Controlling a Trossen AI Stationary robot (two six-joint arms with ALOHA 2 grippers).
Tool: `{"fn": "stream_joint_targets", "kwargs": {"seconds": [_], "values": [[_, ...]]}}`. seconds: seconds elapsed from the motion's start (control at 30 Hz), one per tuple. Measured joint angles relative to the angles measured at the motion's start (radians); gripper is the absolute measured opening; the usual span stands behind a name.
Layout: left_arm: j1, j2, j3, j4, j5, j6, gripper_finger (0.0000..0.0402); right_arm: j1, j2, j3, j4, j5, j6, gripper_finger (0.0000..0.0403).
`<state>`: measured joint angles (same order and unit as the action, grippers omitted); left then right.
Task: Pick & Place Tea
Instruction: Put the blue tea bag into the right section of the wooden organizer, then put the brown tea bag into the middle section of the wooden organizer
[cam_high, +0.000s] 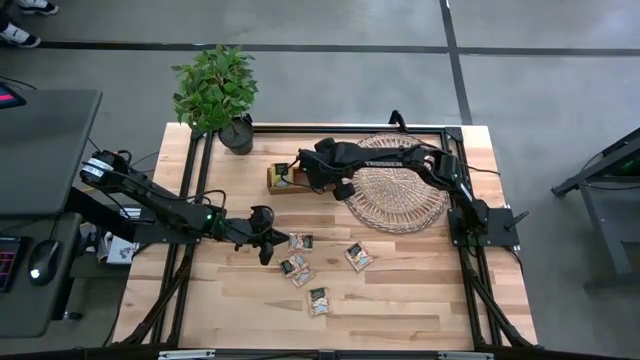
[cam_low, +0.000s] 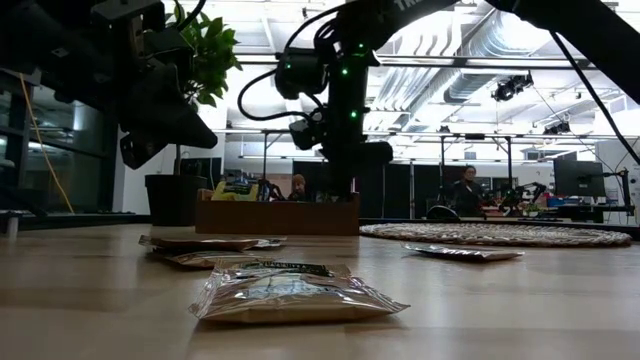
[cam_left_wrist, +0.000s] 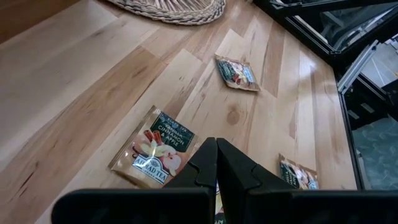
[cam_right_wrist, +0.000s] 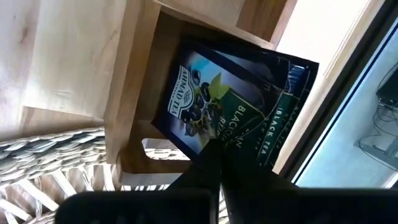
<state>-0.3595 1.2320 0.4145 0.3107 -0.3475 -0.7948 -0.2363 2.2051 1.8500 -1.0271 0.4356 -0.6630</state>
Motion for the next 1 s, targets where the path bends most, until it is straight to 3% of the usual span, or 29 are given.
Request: {"fn": "stream_joint_targets", "kwargs": {"seconds": [0.17, 0.6, 0.83, 1.0], "values": [[0.0, 0.0, 0.0, 0.0, 0.001, -0.003, 0.0001, 0.0, 0.0, 0.0, -0.013, -0.029, 0.023, 0.0029], [0.0, 0.0, 0.0, 0.0, 0.005, -0.003, 0.0001, 0.002, -0.017, 0.011, -0.054, -0.088, 0.167, 0.0177], [0.0, 0.0, 0.0, 0.0, 0.005, -0.003, 0.0001, 0.001, -0.069, 0.064, -0.157, -0.132, 0.318, 0.0191], [0.004, 0.0, 0.0, 0.001, 0.002, 0.001, 0.0001, -0.001, -0.134, 0.064, -0.182, -0.232, 0.442, 0.0168]]}}
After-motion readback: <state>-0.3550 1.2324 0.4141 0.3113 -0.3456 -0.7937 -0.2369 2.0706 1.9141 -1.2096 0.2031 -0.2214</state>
